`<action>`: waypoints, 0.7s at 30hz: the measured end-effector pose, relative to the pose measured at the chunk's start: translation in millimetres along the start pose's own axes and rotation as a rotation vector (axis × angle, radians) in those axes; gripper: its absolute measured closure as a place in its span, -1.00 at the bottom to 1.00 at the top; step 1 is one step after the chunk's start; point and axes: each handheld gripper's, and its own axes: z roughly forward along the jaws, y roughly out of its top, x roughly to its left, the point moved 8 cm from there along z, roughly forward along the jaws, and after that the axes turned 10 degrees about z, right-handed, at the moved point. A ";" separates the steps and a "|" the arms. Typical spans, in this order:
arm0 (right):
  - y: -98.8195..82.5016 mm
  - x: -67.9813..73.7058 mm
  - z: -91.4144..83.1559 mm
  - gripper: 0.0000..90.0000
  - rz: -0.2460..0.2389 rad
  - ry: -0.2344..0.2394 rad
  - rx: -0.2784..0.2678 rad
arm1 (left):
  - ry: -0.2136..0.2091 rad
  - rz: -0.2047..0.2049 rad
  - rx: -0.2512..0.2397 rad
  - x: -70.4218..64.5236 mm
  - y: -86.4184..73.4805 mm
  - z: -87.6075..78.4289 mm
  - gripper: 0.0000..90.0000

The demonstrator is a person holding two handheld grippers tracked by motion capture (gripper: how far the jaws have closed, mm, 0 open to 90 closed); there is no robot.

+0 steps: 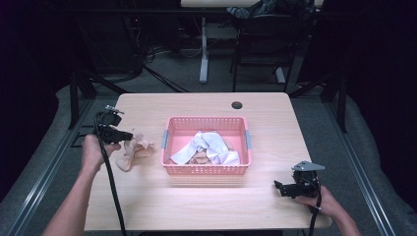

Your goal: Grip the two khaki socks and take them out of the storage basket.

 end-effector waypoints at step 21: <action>-0.6 0.5 -0.5 -1.00 0.010 -0.004 0.000 | -0.055 -0.054 0.085 -8.0 -29.2 58.1 0.75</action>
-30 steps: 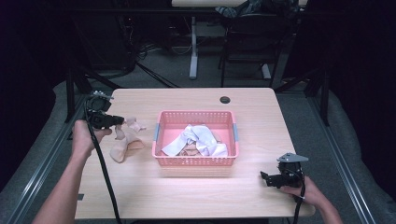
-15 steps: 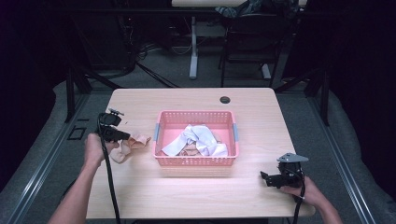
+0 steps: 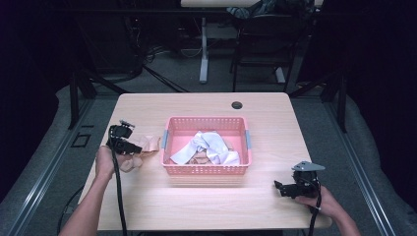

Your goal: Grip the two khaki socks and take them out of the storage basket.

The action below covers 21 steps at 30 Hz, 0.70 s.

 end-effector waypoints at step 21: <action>0.0 0.0 0.0 -1.00 0.000 0.000 0.000 | -0.036 -0.016 0.003 -0.8 -4.7 5.3 0.47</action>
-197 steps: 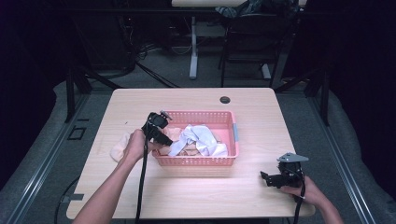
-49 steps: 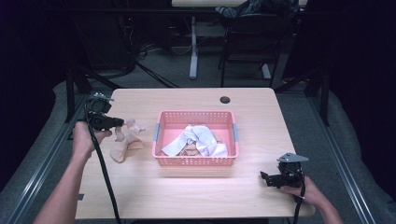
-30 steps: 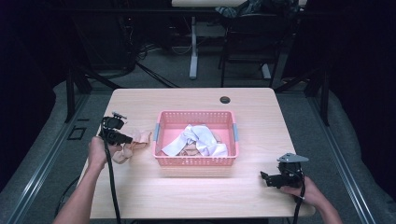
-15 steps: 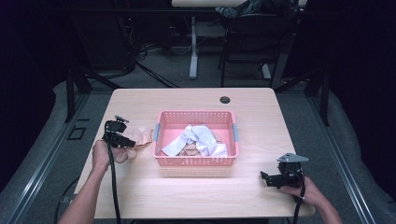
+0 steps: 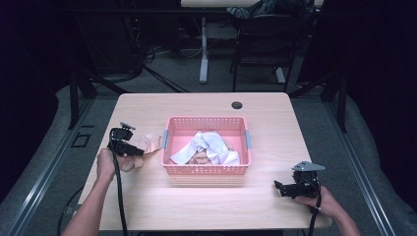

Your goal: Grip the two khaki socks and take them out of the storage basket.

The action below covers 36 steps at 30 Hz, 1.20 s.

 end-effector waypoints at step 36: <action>0.0 0.0 0.0 -1.00 0.000 0.000 0.001 | 0.096 0.035 -0.084 -20.5 5.0 -94.3 -0.97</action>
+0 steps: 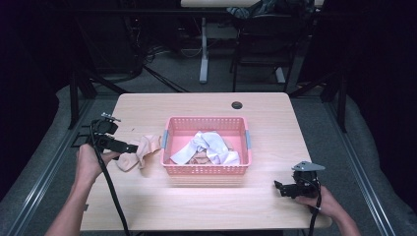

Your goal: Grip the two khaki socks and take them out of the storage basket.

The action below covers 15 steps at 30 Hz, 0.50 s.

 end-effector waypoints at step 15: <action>0.0 0.0 0.0 -1.00 0.000 0.000 0.000 | 0.030 0.025 -0.050 -17.8 -31.2 -20.3 -0.99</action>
